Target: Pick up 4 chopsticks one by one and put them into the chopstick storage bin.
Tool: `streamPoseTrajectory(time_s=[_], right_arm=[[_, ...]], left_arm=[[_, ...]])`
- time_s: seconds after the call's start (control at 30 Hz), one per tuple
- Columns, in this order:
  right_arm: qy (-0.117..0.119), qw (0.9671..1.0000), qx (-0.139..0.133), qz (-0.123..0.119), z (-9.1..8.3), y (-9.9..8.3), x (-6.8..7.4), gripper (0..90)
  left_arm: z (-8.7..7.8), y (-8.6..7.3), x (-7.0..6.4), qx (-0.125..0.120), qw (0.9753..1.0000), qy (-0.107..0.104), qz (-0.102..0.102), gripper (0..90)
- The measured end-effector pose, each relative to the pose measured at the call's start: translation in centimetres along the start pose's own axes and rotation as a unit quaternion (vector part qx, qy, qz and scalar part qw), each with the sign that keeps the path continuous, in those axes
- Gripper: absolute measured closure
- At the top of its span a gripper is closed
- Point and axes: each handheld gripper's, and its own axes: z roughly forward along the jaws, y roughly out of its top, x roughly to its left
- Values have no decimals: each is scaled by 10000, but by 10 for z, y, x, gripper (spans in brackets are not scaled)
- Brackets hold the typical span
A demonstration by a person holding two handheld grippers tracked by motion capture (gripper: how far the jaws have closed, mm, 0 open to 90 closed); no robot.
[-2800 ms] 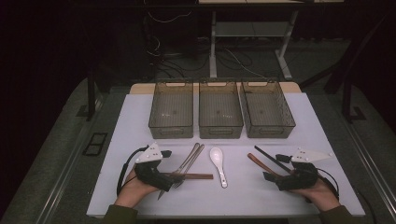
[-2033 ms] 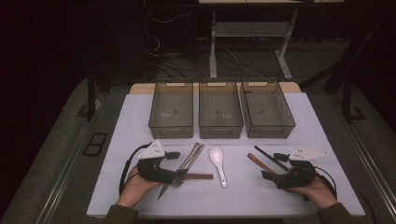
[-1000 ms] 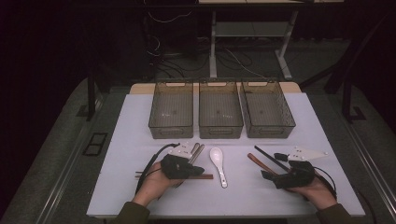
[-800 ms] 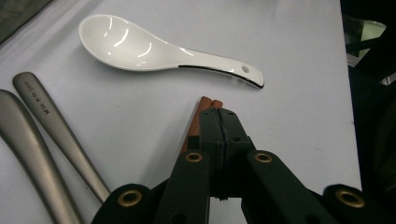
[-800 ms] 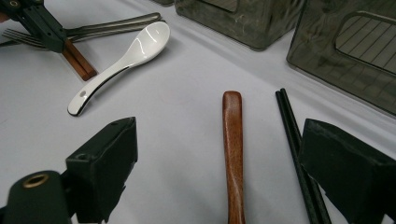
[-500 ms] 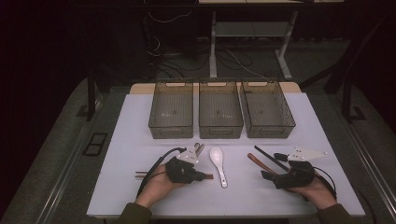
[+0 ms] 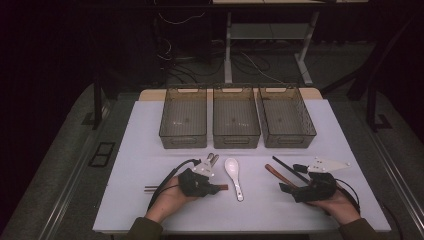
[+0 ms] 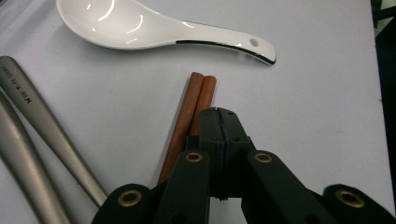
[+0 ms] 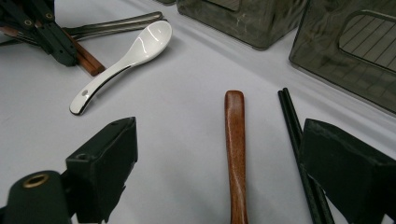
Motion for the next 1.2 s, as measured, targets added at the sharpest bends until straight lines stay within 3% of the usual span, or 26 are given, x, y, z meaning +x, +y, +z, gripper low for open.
streamPoseTrajectory(time_s=[1.2], right_arm=[[-5, 10000, 19, -9, 0, 0, 0, 114]], left_arm=[[-5, -2, 7, 33, 9981, 613, -47, 889]])
